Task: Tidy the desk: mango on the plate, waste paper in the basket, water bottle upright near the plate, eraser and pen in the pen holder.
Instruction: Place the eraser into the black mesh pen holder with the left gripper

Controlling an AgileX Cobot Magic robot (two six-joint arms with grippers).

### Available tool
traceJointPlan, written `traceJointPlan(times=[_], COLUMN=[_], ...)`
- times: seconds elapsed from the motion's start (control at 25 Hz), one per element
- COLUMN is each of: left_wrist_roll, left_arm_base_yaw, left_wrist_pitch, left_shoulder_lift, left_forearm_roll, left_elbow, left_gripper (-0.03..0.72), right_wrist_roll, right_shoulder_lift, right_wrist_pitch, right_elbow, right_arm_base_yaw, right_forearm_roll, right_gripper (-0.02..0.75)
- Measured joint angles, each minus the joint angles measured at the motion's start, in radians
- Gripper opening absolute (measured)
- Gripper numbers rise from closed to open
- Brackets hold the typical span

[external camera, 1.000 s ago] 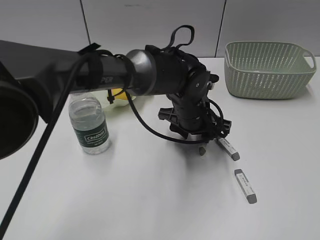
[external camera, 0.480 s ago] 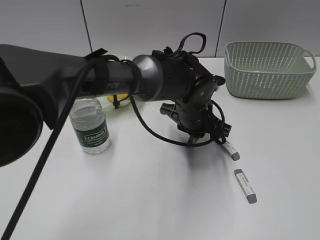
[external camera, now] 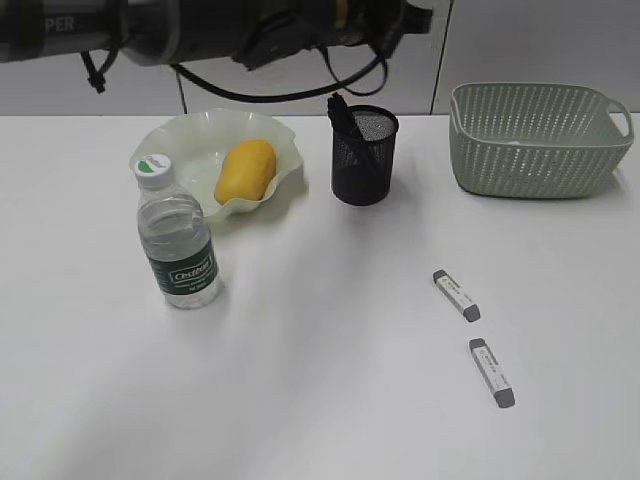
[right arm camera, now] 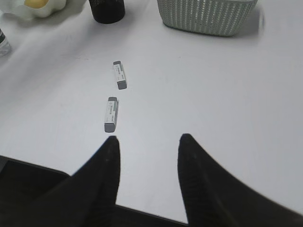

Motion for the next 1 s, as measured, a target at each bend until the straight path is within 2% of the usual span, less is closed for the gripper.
traceJointPlan(times=[0.12,0.28,0.64,0.72,1.0], left_wrist_roll=[-0.005,-0.006,-0.006,-0.006,-0.007], left_arm_base_yaw=[0.036,0.039,0.039,0.039,0.034], left_wrist_pitch=[-0.114,-0.146,-0.025,-0.004,-0.004], left_shoulder_lift=[0.047,0.084,0.097,0.097,0.097], left_forearm_roll=[0.001,0.003,-0.002,-0.009,-0.017], left_elbow=[0.001,0.004,0.006,0.006,0.006], left_gripper=[0.078,0.078,0.099,0.133,0.359], right_wrist_roll=[0.0,0.0,-0.001,-0.001,-0.001], right_shoulder_lift=[0.0,0.0,0.0,0.0,0.0], right_wrist_pitch=[0.0,-0.001,-0.001,-0.001,-0.001], right_elbow=[0.0,0.0,0.0,0.0,0.0], right_arm_base_yaw=[0.0,0.0,0.0,0.0,0.0], right_forearm_roll=[0.0,-0.001,-0.004,-0.004,-0.005], right_gripper=[0.33,0.33,0.33,0.33,0.33])
